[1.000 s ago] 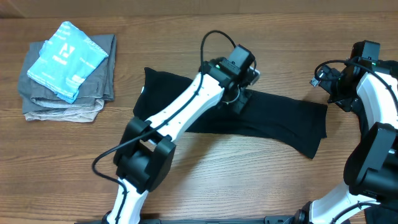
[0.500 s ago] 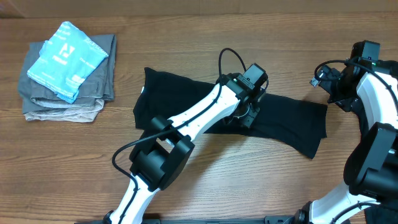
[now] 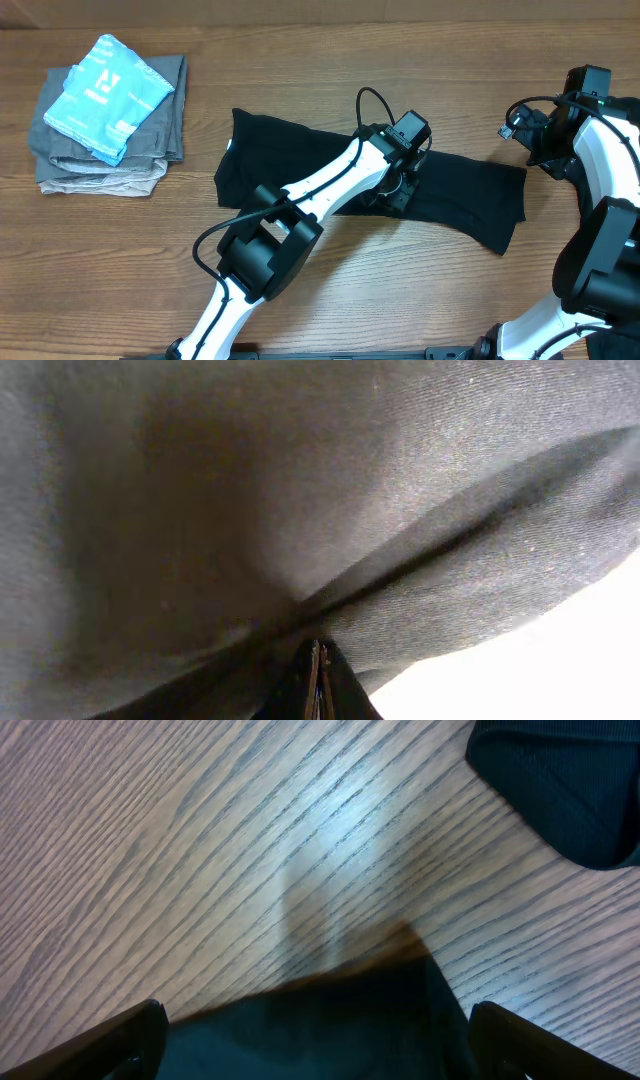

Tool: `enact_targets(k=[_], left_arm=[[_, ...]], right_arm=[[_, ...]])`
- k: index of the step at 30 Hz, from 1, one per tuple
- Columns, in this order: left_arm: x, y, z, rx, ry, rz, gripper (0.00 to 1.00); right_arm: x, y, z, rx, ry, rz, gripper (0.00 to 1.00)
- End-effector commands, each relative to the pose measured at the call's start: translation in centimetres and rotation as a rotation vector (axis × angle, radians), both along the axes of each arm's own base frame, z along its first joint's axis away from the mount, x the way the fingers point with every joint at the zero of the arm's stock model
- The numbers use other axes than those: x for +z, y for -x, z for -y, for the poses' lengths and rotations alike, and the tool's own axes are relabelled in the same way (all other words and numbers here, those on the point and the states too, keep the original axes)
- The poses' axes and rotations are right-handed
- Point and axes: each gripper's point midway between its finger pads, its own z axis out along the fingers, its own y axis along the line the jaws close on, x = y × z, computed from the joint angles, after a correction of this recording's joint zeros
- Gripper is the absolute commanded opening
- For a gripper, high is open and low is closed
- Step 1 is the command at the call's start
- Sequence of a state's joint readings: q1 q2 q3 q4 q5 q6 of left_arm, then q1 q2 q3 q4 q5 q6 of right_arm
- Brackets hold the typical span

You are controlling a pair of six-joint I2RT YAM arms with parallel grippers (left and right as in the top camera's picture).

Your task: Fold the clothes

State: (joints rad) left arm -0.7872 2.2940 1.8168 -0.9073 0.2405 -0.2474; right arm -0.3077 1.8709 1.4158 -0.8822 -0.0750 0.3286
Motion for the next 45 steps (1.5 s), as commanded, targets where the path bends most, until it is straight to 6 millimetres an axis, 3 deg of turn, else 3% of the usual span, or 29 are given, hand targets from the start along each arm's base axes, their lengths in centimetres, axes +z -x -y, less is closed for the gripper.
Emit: enact_targets(k=[1,8,10,14,16,18,23,26,29,30,32,35,37,39,41,44,45], left_arm=[[-0.5,1.4,1.0,0.043,0.019,-0.056,0.04],[0.1,1.7,2.3,0.052,0.066,-0.062,0.04],[1.8,0.6,2.6,0.058,0.093,-0.011,0.04],[7.2,-3.2,2.1,0.154,0.143,0.16,0.04],[9.6,-5.1,1.2,0.219,0.156,0.244,0.04],[10.8,-6.6,0.1,0.268,0.149,0.299,0.04],[10.2,-8.1,-3.1,0.328,0.075,0.307,0.04],[11.5,-9.0,-6.2,0.385,0.044,0.31,0.04],[14.6,-10.1,-9.3,0.459,0.067,0.331,0.04],[16.7,-10.6,-11.1,0.513,0.093,0.348,0.04],[18.3,-10.8,-12.5,0.541,0.117,0.361,0.05],[19.3,-11.0,-14.9,0.58,0.101,0.366,0.22],[18.8,-10.8,-16.7,0.61,0.064,0.334,0.24],[18.3,-10.6,-17.9,0.629,0.038,0.31,0.33],[18.0,-10.6,-18.9,0.648,0.02,0.295,0.66],[17.9,-10.9,-20.2,0.675,0.009,0.287,0.96],[17.9,-11.0,-20.5,0.682,0.009,0.286,1.0]], right_arm=[[1.4,-0.6,0.2,0.003,0.009,0.041,1.0],[1.4,-0.6,0.2,0.003,0.009,0.041,1.0],[1.4,-0.6,0.2,0.003,0.009,0.041,1.0],[1.4,-0.6,0.2,0.003,0.009,0.041,1.0],[1.4,-0.6,0.2,0.003,0.009,0.041,1.0],[1.4,-0.6,0.2,0.003,0.009,0.041,1.0],[1.4,-0.6,0.2,0.003,0.009,0.041,1.0],[1.4,-0.6,0.2,0.003,0.009,0.041,1.0],[1.4,-0.6,0.2,0.003,0.009,0.041,1.0],[1.4,-0.6,0.2,0.003,0.009,0.041,1.0],[1.4,-0.6,0.2,0.003,0.009,0.041,1.0],[1.4,-0.6,0.2,0.003,0.009,0.041,1.0],[1.4,-0.6,0.2,0.003,0.009,0.041,1.0],[1.4,-0.7,0.2,0.003,0.009,0.042,1.0],[1.7,-1.5,0.5,0.003,0.021,0.08,1.0],[2.3,-2.9,0.9,0.004,0.04,0.139,1.0],[2.4,-3.1,1.0,0.003,0.044,0.151,1.0]])
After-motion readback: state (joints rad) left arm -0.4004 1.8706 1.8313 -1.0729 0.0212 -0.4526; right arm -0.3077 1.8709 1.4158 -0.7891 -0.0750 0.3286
